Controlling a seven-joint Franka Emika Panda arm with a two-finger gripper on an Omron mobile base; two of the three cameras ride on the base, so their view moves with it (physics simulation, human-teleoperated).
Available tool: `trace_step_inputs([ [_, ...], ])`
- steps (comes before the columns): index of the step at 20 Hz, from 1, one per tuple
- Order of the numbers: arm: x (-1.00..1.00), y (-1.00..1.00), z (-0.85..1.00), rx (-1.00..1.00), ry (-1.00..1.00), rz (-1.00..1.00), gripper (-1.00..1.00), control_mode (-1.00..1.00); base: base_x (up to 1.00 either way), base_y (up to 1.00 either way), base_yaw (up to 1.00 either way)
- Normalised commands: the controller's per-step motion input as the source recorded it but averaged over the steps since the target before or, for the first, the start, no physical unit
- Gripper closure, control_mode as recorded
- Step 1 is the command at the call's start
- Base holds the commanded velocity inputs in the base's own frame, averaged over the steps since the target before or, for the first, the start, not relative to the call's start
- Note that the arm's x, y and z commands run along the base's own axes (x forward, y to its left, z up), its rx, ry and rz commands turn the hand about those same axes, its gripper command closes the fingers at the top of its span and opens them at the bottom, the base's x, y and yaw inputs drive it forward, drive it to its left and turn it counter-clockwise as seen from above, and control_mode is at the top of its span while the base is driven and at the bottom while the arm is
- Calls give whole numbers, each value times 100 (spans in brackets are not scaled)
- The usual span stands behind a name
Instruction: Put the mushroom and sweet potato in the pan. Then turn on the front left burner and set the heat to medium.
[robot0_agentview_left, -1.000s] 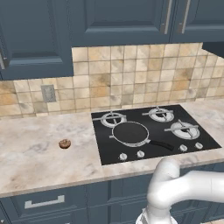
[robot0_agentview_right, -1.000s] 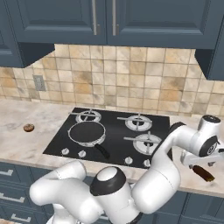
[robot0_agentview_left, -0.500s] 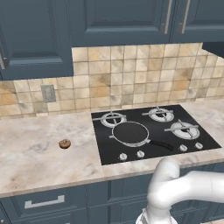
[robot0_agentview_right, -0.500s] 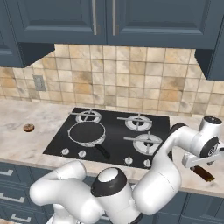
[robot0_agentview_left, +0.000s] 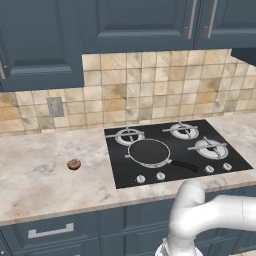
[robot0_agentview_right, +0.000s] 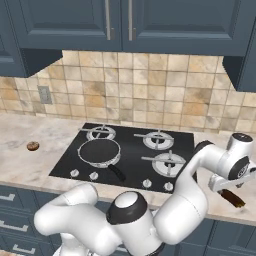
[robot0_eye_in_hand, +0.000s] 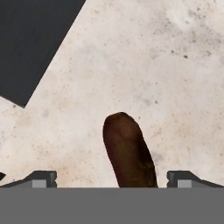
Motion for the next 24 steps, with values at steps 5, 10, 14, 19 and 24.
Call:
trace_step_inputs([
  [5, 0, -6, 0, 0, 0, 0, -100, -100, 0, 0, 0],
  [10, 2, -11, -1, 0, 0, 0, -100, -100, 0, 0, 0],
  [14, 0, -1, -8, 0, 0, 0, -100, -100, 0, 0, 0],
  [19, 1, 0, -30, 0, 0, 0, -100, -100, 0, 0, 0],
  [24, 4, 0, -35, 0, 0, 0, -100, -100, 0, 0, 0],
])
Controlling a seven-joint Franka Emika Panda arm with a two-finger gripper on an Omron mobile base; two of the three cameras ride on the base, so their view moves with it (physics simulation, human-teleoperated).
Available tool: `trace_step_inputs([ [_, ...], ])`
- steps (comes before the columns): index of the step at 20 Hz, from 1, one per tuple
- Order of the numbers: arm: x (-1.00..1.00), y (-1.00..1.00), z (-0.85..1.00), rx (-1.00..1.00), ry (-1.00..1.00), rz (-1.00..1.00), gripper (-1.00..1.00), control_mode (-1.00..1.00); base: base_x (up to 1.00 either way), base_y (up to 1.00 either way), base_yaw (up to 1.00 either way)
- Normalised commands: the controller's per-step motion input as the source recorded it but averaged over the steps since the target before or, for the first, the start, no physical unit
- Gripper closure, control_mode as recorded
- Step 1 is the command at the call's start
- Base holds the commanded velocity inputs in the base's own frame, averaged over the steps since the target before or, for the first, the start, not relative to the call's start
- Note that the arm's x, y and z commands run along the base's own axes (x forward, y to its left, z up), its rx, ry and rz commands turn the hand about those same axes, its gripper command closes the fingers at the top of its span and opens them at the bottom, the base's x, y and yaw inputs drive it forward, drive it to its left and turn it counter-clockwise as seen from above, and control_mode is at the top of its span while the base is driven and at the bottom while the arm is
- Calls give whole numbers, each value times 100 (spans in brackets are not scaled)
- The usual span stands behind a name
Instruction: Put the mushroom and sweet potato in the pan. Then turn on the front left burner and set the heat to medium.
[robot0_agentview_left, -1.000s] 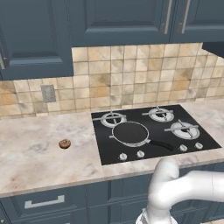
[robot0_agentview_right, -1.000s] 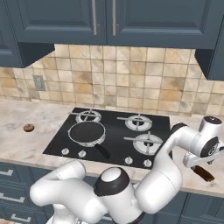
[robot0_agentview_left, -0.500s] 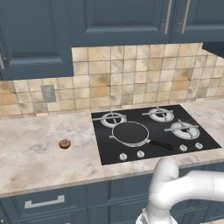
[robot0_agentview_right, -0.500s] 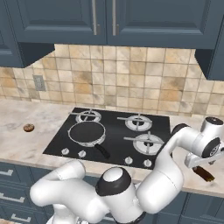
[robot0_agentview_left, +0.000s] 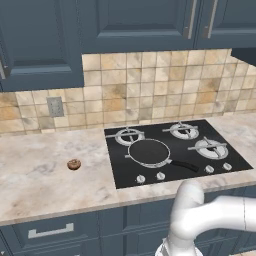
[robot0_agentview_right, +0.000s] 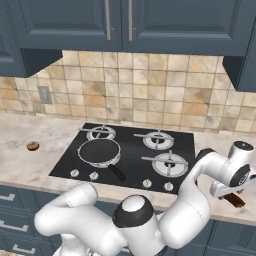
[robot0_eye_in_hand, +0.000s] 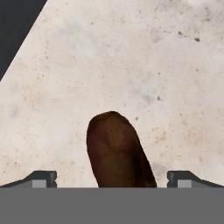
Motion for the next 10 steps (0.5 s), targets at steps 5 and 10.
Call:
trace_step_inputs([
  [5, 9, 0, -33, 0, 0, 0, -100, -100, 0, 0, 0],
  [10, 6, 0, -22, 0, 0, 0, -100, -100, 0, 0, 0],
])
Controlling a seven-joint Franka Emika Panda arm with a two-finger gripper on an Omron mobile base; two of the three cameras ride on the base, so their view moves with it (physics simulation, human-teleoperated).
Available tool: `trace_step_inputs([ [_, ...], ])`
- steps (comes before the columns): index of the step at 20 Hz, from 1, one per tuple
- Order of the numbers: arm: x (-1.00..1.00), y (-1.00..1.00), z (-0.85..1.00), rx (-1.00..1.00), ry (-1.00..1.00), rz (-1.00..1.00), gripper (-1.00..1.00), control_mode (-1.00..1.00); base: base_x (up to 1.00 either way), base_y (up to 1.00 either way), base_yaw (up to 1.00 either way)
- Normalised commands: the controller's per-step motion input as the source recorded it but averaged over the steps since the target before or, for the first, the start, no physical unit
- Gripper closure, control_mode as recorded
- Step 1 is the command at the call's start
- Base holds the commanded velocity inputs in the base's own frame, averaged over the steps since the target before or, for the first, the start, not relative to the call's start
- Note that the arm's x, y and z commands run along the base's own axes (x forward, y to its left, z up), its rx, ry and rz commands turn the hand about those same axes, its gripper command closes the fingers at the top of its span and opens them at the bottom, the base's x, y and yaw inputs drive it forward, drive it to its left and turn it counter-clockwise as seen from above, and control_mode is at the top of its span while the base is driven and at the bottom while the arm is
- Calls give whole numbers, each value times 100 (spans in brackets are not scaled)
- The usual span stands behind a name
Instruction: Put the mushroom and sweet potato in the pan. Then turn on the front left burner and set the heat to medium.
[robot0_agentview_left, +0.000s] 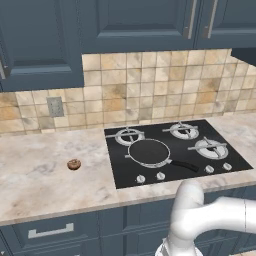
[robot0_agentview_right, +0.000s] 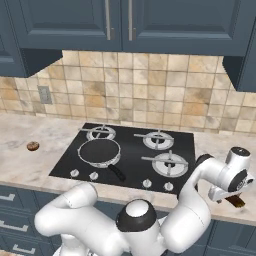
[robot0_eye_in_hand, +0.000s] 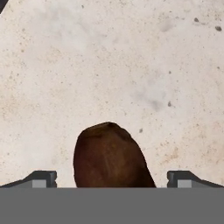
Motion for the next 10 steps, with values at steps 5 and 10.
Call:
trace_step_inputs([
  [5, 0, 0, -2, 0, 0, 0, -100, -100, 0, 0, 0],
  [10, 0, 0, 0, 0, 0, 0, 100, -100, 0, 0, 0],
])
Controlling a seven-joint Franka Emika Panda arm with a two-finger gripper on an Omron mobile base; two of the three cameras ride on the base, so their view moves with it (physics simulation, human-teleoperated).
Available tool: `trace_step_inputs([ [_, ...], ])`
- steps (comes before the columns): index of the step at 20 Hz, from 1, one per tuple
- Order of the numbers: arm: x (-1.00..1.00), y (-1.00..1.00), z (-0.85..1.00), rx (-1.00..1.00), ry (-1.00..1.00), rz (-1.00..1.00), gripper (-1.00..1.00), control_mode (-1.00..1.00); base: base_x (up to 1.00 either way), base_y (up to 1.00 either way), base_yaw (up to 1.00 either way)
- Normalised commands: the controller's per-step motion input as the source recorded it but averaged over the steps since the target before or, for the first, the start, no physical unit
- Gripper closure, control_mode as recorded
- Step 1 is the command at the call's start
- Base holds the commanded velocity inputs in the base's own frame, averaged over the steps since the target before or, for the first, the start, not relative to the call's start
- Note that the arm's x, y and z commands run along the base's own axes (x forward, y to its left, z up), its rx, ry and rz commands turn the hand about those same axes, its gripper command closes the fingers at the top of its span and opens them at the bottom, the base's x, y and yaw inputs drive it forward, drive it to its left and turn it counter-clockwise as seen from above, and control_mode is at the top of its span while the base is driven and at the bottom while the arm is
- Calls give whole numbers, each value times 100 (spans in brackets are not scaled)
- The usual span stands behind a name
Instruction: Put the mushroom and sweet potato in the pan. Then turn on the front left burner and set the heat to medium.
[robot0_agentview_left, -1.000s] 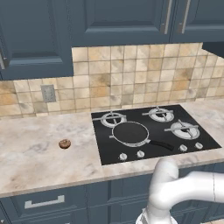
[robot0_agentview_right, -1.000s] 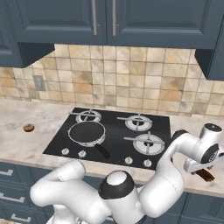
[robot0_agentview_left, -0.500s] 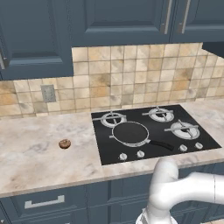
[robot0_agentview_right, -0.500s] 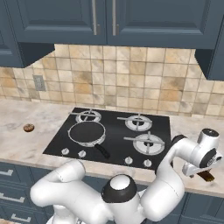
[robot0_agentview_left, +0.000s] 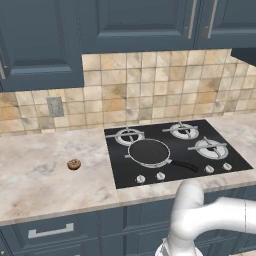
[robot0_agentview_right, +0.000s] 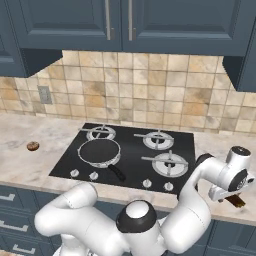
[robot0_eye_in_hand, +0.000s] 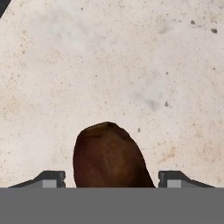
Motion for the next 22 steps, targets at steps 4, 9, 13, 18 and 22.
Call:
trace_step_inputs([
  [4, 0, 0, 0, 0, 0, 0, 100, -100, 0, 0, 0],
  [9, -27, 0, -2, 0, -2, 0, 100, -100, 0, 0, 0],
  [13, -75, 16, 13, 0, 0, 0, 100, -100, 0, 0, 0],
  [18, -92, 57, 60, 0, -3, 0, 100, -100, 0, 0, 0],
  [22, -63, 97, 77, 0, -12, 0, 100, -100, 0, 0, 0],
])
